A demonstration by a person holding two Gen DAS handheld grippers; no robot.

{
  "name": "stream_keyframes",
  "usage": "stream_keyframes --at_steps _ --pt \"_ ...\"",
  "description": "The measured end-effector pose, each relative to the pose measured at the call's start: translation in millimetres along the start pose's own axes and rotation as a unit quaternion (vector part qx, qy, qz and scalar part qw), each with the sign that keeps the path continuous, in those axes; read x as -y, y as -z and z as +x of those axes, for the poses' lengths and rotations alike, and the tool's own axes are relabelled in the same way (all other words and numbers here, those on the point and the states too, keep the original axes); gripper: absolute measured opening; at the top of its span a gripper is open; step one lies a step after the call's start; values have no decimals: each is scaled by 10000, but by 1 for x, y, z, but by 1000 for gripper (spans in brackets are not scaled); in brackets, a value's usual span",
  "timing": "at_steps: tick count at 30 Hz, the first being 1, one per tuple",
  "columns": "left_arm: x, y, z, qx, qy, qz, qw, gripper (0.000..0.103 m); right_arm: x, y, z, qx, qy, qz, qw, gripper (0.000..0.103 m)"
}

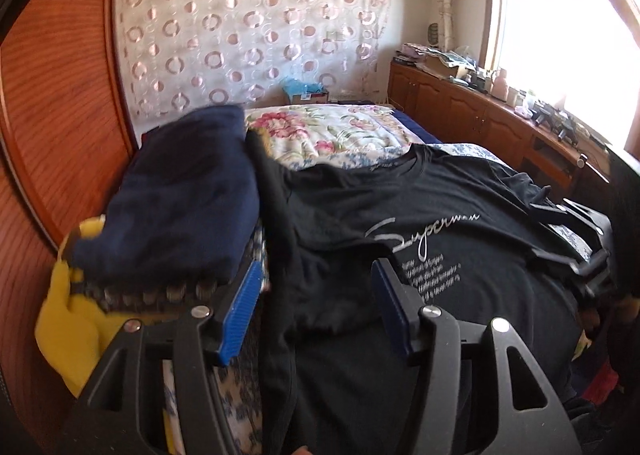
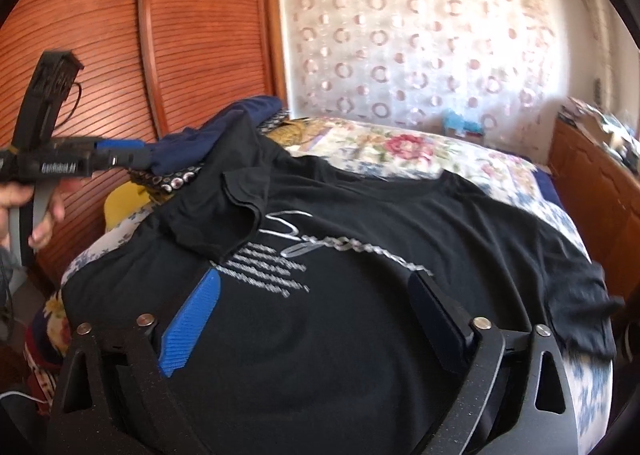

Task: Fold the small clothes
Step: 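Lift the gripped sleeve side with the left tool and fold it across the shirt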

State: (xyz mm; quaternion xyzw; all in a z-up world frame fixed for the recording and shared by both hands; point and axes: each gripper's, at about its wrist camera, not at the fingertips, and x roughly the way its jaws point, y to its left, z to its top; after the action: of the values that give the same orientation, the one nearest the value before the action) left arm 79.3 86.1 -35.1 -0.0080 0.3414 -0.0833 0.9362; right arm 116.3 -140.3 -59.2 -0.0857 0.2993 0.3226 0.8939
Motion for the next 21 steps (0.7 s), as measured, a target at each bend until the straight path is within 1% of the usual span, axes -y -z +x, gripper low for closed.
stream_keyframes --at_steps 1,3,5,9,11,13,17,21 --pt "-2 7 0 -9 16 -67 10000 56 -2 -4 6 -44 -68 -51 10000 84" --pt "-5 19 0 -40 -8 -176 9998 56 -9 -13 22 -172 -155 -174 9996 71" --pt "-8 31 5 -140 -82 -222 9996 56 -19 -22 39 -236 -324 -311 9987 65" --pt "-15 47 14 -332 -75 -321 9989 56 -33 -38 76 -450 -573 -461 9963 63" --pt "-18 54 17 -391 -139 -371 9985 56 -39 -46 98 -615 -673 -509 9945 63" --pt "-21 57 17 -406 -114 -434 9982 56 -46 -54 126 -832 -741 -474 9926 63" --pt "-22 60 9 -399 -151 -428 9982 56 -63 -64 167 -1093 -685 -761 9887 63" --pt "-25 59 0 -357 -182 -441 9982 56 -75 -65 199 -1412 -467 -1017 9836 63"
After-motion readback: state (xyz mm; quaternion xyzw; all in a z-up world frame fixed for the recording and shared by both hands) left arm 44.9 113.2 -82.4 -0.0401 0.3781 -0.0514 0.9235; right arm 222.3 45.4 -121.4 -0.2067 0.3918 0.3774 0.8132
